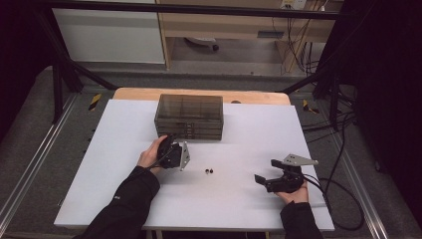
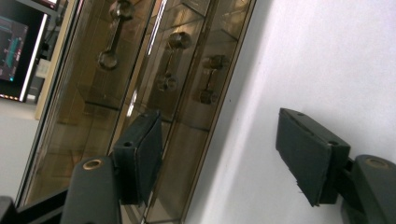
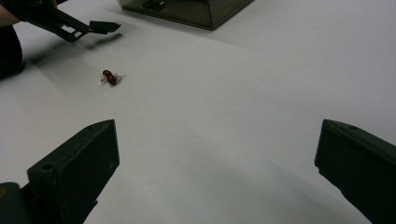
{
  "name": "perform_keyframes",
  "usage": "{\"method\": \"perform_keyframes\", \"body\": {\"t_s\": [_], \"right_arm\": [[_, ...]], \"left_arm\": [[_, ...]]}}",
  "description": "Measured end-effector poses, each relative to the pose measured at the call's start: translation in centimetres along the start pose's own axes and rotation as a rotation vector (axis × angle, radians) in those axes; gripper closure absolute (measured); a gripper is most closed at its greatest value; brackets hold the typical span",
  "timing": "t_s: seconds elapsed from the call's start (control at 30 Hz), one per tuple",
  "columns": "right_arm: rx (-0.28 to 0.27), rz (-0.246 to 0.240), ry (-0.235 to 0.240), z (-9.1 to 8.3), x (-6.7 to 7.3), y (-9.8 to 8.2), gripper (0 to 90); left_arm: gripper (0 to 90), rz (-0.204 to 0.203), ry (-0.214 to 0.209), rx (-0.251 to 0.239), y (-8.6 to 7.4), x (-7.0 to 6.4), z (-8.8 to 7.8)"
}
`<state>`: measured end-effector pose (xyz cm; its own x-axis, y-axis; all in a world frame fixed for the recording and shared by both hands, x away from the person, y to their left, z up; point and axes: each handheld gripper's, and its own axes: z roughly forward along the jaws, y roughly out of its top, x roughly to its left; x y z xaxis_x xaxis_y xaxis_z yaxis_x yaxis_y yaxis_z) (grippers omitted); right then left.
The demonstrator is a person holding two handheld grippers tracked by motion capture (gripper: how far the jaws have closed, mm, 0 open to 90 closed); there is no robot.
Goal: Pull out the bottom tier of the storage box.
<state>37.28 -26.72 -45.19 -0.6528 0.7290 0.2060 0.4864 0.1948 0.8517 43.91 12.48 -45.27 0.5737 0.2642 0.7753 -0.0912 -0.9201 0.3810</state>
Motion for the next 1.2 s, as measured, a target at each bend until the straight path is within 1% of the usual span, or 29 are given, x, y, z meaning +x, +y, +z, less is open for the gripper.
{"method": "perform_keyframes", "body": {"t_s": [0.03, 0.1, 0.13, 0.27, 0.33, 0.37, 0.4, 0.43, 0.47, 0.67, 0.73, 0.8, 0.9, 0.97, 1.07, 1.13, 1.2], "right_arm": [[-0.001, 0.000, 0.000, 0.0, 0.0, 0.0, 0.5], [-0.002, 0.000, 0.000, 0.0, 0.0, 0.0, 0.5], [-0.002, 0.000, 0.000, 0.0, 0.0, 0.0, 0.5], [-0.001, 0.000, 0.000, 0.0, 0.0, 0.0, 0.5], [-0.002, 0.001, 0.000, 0.0, 0.0, 0.0, 0.5], [-0.003, 0.002, 0.000, 0.0, 0.0, 0.0, 0.5], [-0.003, 0.002, 0.000, 0.0, 0.0, 0.0, 0.5], [-0.002, 0.003, 0.001, 0.0, 0.0, 0.0, 0.5], [-0.002, 0.001, 0.001, 0.0, 0.0, 0.0, 0.5], [-0.001, 0.000, 0.001, 0.0, 0.0, 0.0, 0.5], [-0.002, 0.002, 0.001, 0.0, 0.0, 0.0, 0.5], [-0.002, 0.002, 0.000, 0.0, 0.0, 0.0, 0.5], [-0.004, 0.002, -0.001, 0.0, 0.0, 0.0, 0.5], [-0.004, 0.002, -0.001, 0.0, 0.0, 0.0, 0.5], [-0.003, 0.002, 0.000, 0.0, 0.0, 0.0, 0.5], [-0.004, 0.003, 0.000, 0.0, 0.0, 0.0, 0.5], [-0.005, 0.003, 0.000, -0.1, 0.0, 0.0, 0.5]], "left_arm": [[33.4, 0.018, 0.006, 0.005, 0.1, -0.1, 0.1], [34.6, 0.034, 0.015, 0.011, 0.1, -0.1, 0.2], [36.7, 0.030, 0.019, 0.006, 0.1, -0.2, 0.4], [38.4, 0.055, 0.035, 0.016, 0.1, -0.4, 0.6], [39.1, 0.052, 0.037, 0.007, 0.1, -0.5, 0.7], [39.7, 0.063, 0.044, 0.011, 0.2, -0.6, 0.8], [40.0, 0.060, 0.046, 0.010, 0.2, -0.6, 0.8], [40.1, 0.069, 0.054, 0.017, 0.2, -0.6, 0.9], [40.2, 0.067, 0.059, 0.015, 0.2, -0.7, 1.0], [43.1, 0.094, 0.076, 0.019, 0.3, -1.0, 1.4], [43.6, 0.101, 0.084, 0.015, 0.3, -1.2, 1.5], [43.5, 0.099, 0.091, 0.005, 0.4, -1.2, 1.7], [44.0, 0.106, 0.102, 0.003, 0.5, -1.3, 1.8], [44.7, 0.123, 0.109, 0.007, 0.6, -1.5, 1.9], [46.0, 0.129, 0.121, 0.001, 0.6, -1.6, 2.0], [47.6, 0.129, 0.121, 0.000, 0.6, -1.6, 2.0], [47.9, 0.148, 0.128, 0.005, 0.6, -1.7, 2.2]]}}
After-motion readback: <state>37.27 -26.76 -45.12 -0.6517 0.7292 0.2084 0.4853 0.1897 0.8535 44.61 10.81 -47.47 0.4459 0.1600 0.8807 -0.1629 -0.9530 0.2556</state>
